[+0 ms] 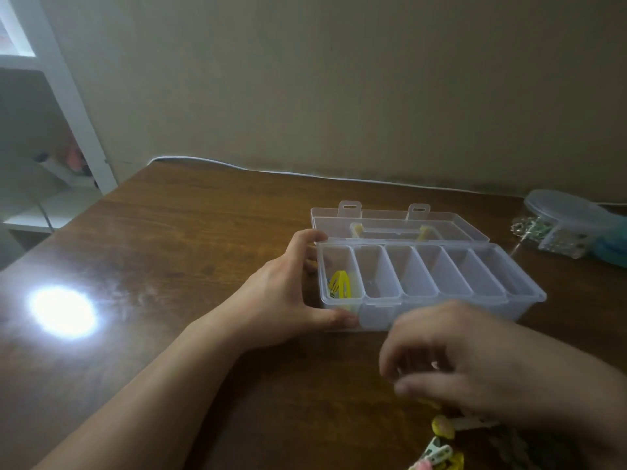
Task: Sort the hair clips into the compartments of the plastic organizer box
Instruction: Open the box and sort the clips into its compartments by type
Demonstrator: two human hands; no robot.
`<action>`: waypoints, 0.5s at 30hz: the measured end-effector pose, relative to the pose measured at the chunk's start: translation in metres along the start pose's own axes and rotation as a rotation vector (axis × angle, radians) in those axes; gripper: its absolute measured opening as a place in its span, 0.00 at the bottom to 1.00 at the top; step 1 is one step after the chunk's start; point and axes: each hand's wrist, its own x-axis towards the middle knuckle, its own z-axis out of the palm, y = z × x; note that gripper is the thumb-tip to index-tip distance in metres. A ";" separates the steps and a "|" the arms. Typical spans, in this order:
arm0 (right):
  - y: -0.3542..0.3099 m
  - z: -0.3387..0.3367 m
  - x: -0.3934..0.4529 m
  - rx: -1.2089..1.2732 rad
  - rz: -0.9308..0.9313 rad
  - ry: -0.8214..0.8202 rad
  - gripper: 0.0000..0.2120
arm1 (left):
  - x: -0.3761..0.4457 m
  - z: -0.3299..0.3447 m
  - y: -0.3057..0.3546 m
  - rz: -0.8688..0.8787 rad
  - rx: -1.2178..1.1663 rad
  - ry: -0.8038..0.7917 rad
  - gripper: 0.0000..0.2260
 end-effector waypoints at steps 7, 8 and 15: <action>-0.005 0.013 0.024 0.522 -0.135 0.888 0.08 | 0.000 0.000 -0.003 0.020 -0.003 -0.004 0.46; -0.004 0.017 0.031 0.418 -0.124 0.923 0.07 | 0.000 0.000 -0.003 0.023 -0.004 -0.004 0.46; -0.002 0.026 0.047 -0.071 -0.071 0.636 0.15 | 0.000 0.001 -0.003 0.038 -0.002 0.000 0.45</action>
